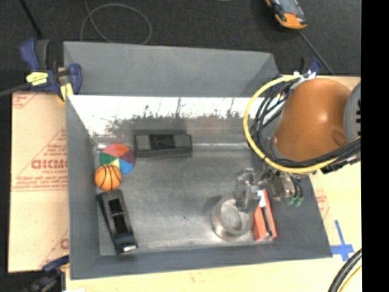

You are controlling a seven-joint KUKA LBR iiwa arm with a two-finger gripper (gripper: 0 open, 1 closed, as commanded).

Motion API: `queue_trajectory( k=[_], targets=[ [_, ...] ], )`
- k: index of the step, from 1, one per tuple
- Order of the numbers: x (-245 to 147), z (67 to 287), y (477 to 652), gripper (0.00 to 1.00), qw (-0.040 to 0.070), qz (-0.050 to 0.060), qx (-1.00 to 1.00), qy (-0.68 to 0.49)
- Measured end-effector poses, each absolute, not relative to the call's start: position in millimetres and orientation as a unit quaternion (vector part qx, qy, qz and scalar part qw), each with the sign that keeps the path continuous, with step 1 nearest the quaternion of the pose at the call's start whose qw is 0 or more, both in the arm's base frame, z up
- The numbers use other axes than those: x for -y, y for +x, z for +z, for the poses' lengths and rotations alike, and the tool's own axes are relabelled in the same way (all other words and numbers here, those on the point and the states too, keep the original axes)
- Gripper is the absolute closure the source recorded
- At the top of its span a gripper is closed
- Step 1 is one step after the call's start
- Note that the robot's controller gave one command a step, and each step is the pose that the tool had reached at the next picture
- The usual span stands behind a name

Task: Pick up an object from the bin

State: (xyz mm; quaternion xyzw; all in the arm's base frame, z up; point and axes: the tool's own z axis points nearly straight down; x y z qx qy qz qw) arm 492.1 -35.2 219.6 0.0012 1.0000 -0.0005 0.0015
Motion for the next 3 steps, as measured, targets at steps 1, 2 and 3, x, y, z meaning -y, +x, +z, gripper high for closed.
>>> queue_trajectory(
  k=[1,2,3],
  targets=[
    [35.2,219.6,492.1,0.00,0.001,-0.001,-1.000,0.001],
    [35.2,219.6,492.1,0.00,0.001,-0.001,-1.000,0.000],
    [51.9,199.7,499.2,0.00,0.005,0.000,-0.998,-0.058]
  ],
)
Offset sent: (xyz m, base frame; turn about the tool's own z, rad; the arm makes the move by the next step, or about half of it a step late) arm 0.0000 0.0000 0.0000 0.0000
